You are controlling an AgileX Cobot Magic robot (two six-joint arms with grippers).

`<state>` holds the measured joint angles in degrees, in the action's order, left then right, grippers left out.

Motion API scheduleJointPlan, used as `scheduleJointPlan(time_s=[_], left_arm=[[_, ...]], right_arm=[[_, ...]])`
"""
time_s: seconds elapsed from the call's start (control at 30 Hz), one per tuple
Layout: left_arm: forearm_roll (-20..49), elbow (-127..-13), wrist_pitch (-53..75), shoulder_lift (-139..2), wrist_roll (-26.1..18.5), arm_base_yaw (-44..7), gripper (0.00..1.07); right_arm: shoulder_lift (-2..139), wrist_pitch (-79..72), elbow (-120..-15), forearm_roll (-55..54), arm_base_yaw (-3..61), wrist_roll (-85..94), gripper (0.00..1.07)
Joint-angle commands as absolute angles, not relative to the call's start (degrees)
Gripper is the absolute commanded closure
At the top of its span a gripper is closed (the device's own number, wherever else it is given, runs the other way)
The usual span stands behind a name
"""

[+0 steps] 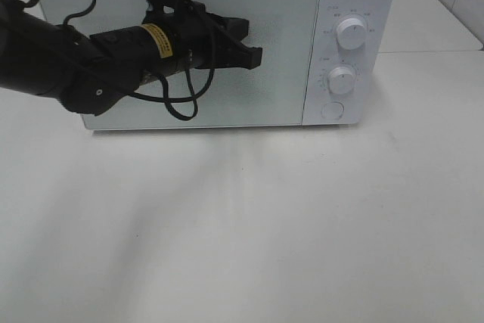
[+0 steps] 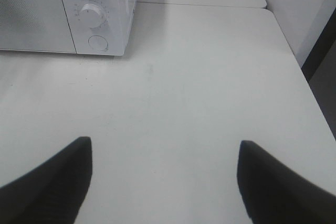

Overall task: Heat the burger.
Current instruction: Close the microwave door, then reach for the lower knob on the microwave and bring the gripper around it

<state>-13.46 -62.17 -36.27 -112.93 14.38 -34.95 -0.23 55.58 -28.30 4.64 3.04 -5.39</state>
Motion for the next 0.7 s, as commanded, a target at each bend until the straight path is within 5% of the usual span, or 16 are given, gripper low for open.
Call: scheduleJointPlan(time_s=[0.03,0.23,0.27,0.3,0.33,0.37,0.4,0.47,0.7], left_arm=[[-12.8,-60.8,-36.5,-110.9,14.8,-35.9,1.07],[-12.8,-52.7,-26.5,-103.4,14.8,-38.7,1.01],[-12.8,-51.9,-18.6,-101.2,14.8,-39.4,0.83],[-12.8,-51.9,-18.6,-101.2,14.8,-39.4,0.83],[-12.8,-51.9,-15.2,-100.2,14.8,-39.4,0.71],[-12.8,-51.9,-7.8,-98.7,14.8,-39.4,0.4],[-12.8,-51.9,-7.8,-98.7,14.8,-39.4,0.4],[-12.8,-51.9,3.2,-96.4,14.7,-39.4,0.05],[-12.5,-51.9,23.2,-91.9,14.6,-39.4,0.08]], right_arm=[[-1.8,55.0,-28.1,4.8,2.6,-5.1,0.34],[-1.8,55.0,-28.1,4.8,2.6,-5.1,0.34],[-1.8,55.0,-28.1,4.8,2.6,-5.1,0.34],[-1.8,55.0,-28.1,4.8,2.6,-5.1,0.34],[-1.8,55.0,-28.1,4.8,2.6,-5.1,0.34],[-1.8,55.0,-28.1,4.8,2.6,-5.1,0.34],[-1.8,55.0,-28.1,4.8,2.6,-5.1,0.34],[-1.8,55.0,-28.1,4.8,2.6,-5.1,0.34],[-1.8,55.0,-28.1,4.8,2.6,-5.1,0.34]])
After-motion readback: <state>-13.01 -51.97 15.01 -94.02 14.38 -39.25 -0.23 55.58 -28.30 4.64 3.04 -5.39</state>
